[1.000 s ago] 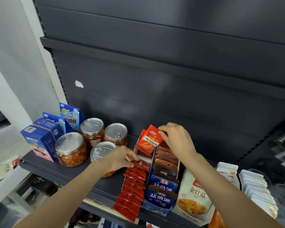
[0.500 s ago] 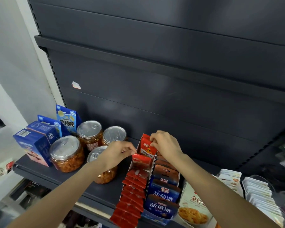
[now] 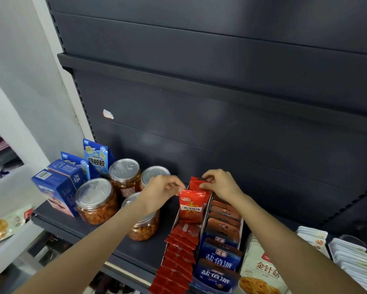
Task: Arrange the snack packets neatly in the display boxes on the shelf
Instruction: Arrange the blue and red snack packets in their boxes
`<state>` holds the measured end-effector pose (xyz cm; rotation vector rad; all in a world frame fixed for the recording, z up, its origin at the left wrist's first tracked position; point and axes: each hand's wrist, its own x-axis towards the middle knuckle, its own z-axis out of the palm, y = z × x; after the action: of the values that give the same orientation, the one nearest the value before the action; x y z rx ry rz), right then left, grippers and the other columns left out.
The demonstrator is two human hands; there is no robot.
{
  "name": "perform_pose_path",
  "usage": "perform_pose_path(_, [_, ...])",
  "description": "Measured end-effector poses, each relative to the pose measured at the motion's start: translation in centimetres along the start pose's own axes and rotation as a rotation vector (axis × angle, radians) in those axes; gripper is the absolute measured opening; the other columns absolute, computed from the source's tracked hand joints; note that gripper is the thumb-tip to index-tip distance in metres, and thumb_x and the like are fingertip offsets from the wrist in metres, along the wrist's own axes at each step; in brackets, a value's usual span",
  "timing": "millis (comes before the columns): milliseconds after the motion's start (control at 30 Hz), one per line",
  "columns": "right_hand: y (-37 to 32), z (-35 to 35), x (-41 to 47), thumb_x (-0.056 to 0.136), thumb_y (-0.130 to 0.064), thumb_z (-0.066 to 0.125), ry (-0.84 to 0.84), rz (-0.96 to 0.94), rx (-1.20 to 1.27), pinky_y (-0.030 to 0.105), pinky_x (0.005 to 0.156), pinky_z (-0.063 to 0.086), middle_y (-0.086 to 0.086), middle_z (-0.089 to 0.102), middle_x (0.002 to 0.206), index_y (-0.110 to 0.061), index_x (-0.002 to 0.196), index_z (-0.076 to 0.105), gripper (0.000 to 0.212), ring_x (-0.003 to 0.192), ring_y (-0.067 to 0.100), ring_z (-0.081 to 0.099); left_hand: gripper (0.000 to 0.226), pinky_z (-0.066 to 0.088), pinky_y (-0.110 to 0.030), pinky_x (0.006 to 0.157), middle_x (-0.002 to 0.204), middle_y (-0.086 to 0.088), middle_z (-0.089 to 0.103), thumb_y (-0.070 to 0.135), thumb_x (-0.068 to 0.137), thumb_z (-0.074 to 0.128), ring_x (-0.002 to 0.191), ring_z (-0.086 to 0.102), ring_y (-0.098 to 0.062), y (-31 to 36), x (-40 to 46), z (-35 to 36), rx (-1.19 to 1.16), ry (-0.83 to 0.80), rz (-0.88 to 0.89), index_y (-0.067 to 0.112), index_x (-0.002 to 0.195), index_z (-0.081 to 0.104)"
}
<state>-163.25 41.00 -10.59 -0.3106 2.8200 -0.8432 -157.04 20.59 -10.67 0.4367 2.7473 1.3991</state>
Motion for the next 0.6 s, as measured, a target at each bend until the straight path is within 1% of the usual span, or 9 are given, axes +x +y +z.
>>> perform_pose_path(100, [-0.9, -1.8, -1.6, 0.091, -0.030, 0.059, 0.116, -0.093, 0.065, 0.022, 0.085, 0.043, 0.000, 0.061, 0.112, -0.019, 0.116, 0.064, 0.028, 0.100, 0.010, 0.056, 0.011, 0.052, -0.020, 0.078, 0.086, 0.004, 0.070, 0.010, 0.091, 0.059, 0.082, 0.065, -0.006, 0.6, 0.7, 0.1, 0.013, 0.019, -0.018, 0.014, 0.093, 0.070])
perform_pose_path(167, [-1.8, -3.0, -2.9, 0.091, -0.033, 0.057, 0.089, -0.180, 0.109, 0.020, 0.084, 0.042, -0.005, 0.060, 0.109, -0.021, 0.115, 0.065, 0.027, 0.098, 0.005, 0.054, 0.011, 0.052, -0.021, 0.078, 0.085, 0.003, 0.070, 0.011, 0.091, 0.059, 0.081, 0.065, -0.006, 1.1, 1.0, 0.2, 0.008, 0.018, -0.020, 0.013, 0.092, 0.070])
perform_pose_path(267, [-2.9, -3.7, -4.6, 0.087, -0.035, 0.063, -0.074, -0.254, -0.040, 0.027, 0.087, 0.049, -0.008, 0.062, 0.109, -0.025, 0.115, 0.064, 0.030, 0.101, 0.005, 0.056, 0.010, 0.050, -0.014, 0.074, 0.079, 0.010, 0.067, 0.012, 0.091, 0.059, 0.075, 0.064, 0.000, 2.5, 1.2, 0.1, -0.021, 0.027, 0.018, 0.013, 0.090, 0.069])
perform_pose_path(300, [-3.1, -3.8, -4.9, 0.088, -0.033, 0.062, -0.071, -0.250, -0.089, 0.031, 0.086, 0.051, -0.007, 0.064, 0.108, -0.025, 0.113, 0.065, 0.026, 0.101, 0.006, 0.058, 0.009, 0.050, -0.014, 0.074, 0.079, 0.011, 0.067, 0.014, 0.090, 0.060, 0.075, 0.064, 0.000, 3.0, 1.3, 0.1, -0.035, 0.045, 0.030, 0.015, 0.089, 0.069])
perform_pose_path(367, [-3.3, -4.2, -5.5, 0.090, -0.029, 0.060, 0.021, -0.218, -0.078, 0.034, 0.084, 0.053, -0.005, 0.067, 0.105, -0.025, 0.107, 0.067, 0.019, 0.100, 0.008, 0.060, 0.007, 0.050, -0.016, 0.077, 0.083, 0.010, 0.068, 0.020, 0.088, 0.064, 0.080, 0.065, -0.002, 3.7, 1.2, 0.0, -0.099, 0.102, 0.004, 0.017, 0.092, 0.069])
perform_pose_path(433, [-3.2, -4.9, -6.1, 0.090, -0.026, 0.061, 0.144, -0.191, 0.002, 0.031, 0.082, 0.052, -0.004, 0.068, 0.102, -0.024, 0.103, 0.068, 0.016, 0.097, 0.008, 0.060, 0.023, 0.051, -0.022, 0.082, 0.093, 0.005, 0.066, 0.029, 0.088, 0.063, 0.090, 0.063, -0.008, 4.1, 1.0, 0.1, -0.141, 0.162, -0.116, 0.016, 0.107, 0.065])
perform_pose_path(467, [-3.1, -5.4, -6.4, 0.089, -0.024, 0.062, 0.203, -0.176, 0.055, 0.027, 0.079, 0.051, -0.004, 0.069, 0.098, -0.022, 0.101, 0.069, 0.014, 0.094, 0.007, 0.060, 0.031, 0.050, -0.025, 0.082, 0.096, 0.003, 0.063, 0.033, 0.090, 0.060, 0.092, 0.061, -0.011, 4.3, 0.9, 0.2, -0.149, 0.167, -0.207, 0.014, 0.115, 0.061])
perform_pose_path(533, [-2.7, -6.2, -7.0, 0.087, -0.019, 0.064, 0.298, -0.131, 0.188, 0.020, 0.073, 0.047, -0.005, 0.067, 0.090, -0.020, 0.095, 0.070, 0.010, 0.087, 0.007, 0.060, 0.040, 0.048, -0.024, 0.073, 0.089, 0.000, 0.058, 0.039, 0.095, 0.048, 0.083, 0.056, -0.013, 4.5, 0.3, 0.2, -0.231, 0.138, -0.422, 0.011, 0.122, 0.055])
perform_pose_path(600, [-2.2, -6.9, -7.6, 0.086, -0.018, 0.066, 0.339, -0.097, 0.334, 0.024, 0.076, 0.049, -0.005, 0.067, 0.088, -0.021, 0.090, 0.069, 0.006, 0.090, 0.010, 0.061, 0.047, 0.046, -0.022, 0.064, 0.081, -0.004, 0.060, 0.047, 0.097, 0.039, 0.071, 0.056, -0.013, 4.6, -0.3, 0.3, -0.366, 0.074, -0.618, 0.012, 0.124, 0.053])
